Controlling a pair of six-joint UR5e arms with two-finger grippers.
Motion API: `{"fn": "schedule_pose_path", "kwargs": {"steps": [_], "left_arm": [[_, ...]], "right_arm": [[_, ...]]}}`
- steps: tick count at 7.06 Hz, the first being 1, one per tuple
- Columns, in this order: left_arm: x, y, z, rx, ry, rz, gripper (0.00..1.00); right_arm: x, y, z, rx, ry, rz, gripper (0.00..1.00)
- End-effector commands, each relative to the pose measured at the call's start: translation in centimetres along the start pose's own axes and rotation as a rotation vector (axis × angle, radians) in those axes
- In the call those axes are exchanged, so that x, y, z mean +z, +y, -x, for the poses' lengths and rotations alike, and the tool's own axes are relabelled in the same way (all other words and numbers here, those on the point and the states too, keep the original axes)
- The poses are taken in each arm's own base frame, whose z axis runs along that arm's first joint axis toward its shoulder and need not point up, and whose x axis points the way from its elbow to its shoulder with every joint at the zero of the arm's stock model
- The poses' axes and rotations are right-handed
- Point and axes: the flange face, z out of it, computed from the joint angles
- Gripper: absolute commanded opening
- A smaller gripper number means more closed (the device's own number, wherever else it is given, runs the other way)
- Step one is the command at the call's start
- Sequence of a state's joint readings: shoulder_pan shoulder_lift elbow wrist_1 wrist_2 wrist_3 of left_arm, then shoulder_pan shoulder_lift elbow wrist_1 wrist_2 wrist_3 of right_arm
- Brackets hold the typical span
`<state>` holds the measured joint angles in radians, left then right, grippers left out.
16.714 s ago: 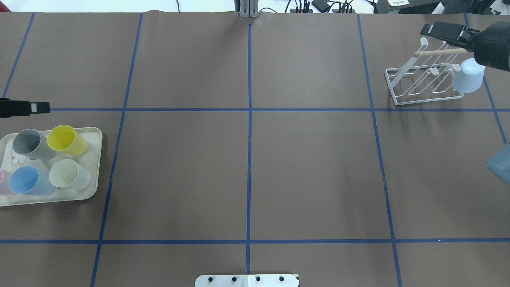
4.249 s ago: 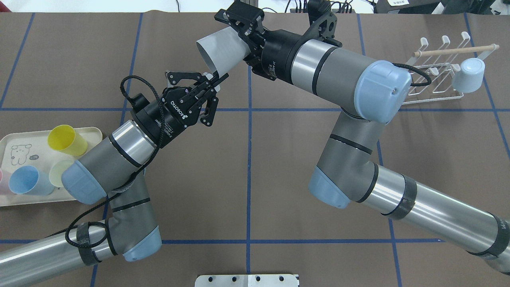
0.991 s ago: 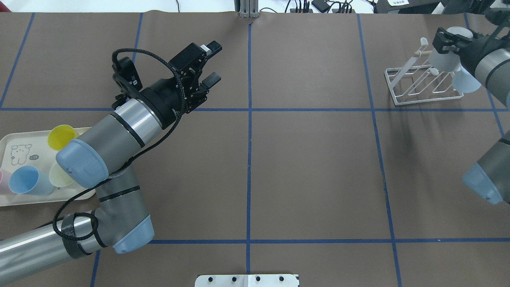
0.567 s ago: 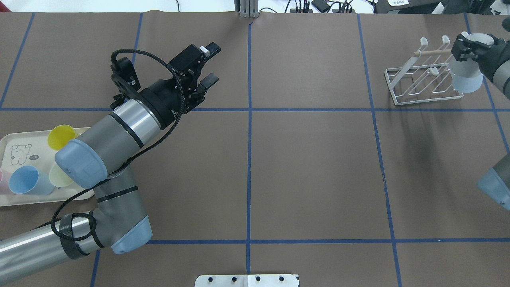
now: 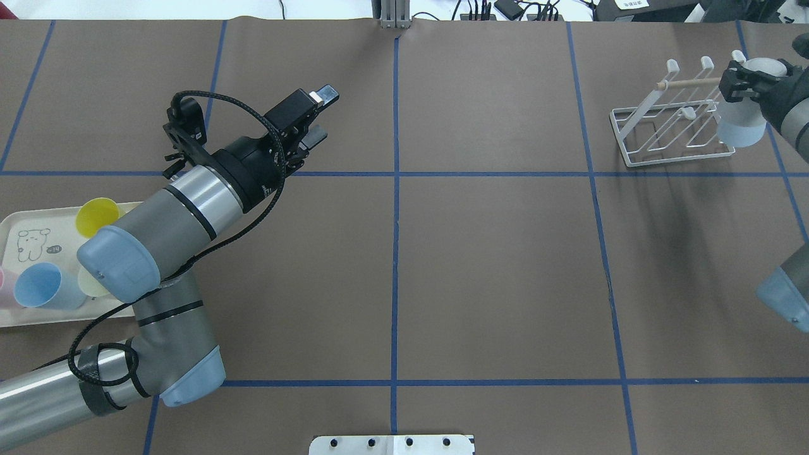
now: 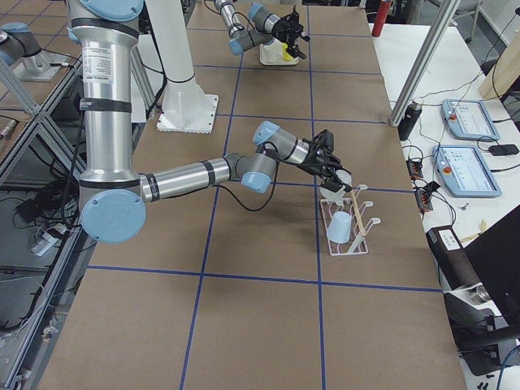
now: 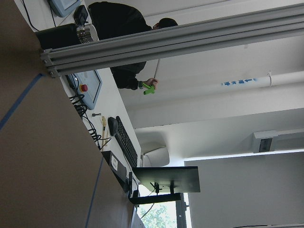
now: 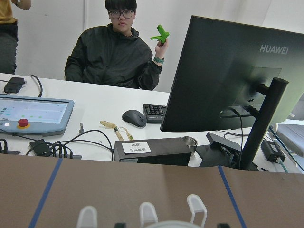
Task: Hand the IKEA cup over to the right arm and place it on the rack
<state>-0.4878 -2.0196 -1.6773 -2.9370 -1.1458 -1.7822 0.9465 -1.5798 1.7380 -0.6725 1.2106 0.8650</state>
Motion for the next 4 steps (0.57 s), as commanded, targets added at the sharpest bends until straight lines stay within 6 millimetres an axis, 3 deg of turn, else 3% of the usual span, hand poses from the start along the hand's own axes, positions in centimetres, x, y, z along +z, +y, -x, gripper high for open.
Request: {"fn": "schedule_pose_path", "kwargs": {"steps": [1, 4], "left_arm": [[-0.06, -0.12, 0.45, 0.01, -0.009, -0.002, 1.0], [0.01, 0.2, 0.93, 0.011, -0.018, 0.002, 1.0]], "right_arm": [[1.3, 0.2, 0.6, -0.022, 0.007, 0.004, 0.0], [2.22, 0.39, 0.94, -0.023, 0.012, 0.009, 0.0]]}}
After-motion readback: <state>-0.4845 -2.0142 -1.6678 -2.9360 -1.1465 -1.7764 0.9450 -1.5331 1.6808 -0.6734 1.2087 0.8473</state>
